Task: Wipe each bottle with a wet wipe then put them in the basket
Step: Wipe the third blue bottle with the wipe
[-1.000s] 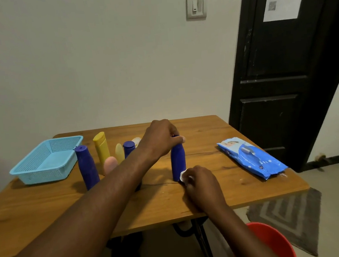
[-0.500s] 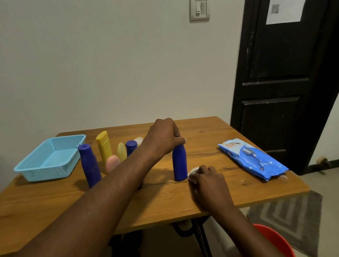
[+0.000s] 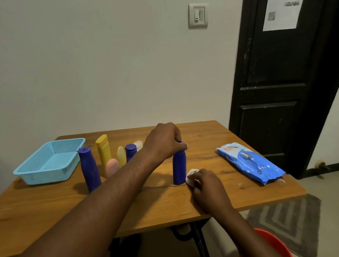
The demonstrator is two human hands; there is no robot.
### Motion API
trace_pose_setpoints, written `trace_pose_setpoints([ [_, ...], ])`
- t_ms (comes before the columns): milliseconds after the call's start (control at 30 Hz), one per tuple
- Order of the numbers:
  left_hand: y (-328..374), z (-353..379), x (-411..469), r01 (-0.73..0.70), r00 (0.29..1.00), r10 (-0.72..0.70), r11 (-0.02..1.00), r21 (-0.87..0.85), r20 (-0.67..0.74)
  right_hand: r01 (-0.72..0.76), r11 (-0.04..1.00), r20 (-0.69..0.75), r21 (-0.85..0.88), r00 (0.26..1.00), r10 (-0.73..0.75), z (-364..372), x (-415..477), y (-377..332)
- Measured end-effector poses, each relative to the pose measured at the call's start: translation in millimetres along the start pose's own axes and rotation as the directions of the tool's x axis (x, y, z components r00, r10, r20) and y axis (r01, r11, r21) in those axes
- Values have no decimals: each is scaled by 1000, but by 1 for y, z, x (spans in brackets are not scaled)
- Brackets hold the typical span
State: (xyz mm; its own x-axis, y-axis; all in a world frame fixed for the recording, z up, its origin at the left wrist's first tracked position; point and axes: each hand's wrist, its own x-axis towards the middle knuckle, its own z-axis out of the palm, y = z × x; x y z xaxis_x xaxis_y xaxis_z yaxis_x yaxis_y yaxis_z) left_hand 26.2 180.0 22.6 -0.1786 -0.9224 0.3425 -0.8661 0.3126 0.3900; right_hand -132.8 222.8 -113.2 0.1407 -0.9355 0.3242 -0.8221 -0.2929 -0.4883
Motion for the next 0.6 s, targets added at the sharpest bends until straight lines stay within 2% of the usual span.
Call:
trace_pose_setpoints([
  [100,1,-2,0,18,999,-18,1000,-5,26,-87,944,-21,317,995,99,3,3,-7],
  [200,1,-3,-2,46,999,-46,999,-10,19,-127,878,-3,462,989,145,7,7,-16],
  [600,-9,-28,-6,89,996,-88,994,63,-16,-123,825,8,551,990,142,21,18,-44],
])
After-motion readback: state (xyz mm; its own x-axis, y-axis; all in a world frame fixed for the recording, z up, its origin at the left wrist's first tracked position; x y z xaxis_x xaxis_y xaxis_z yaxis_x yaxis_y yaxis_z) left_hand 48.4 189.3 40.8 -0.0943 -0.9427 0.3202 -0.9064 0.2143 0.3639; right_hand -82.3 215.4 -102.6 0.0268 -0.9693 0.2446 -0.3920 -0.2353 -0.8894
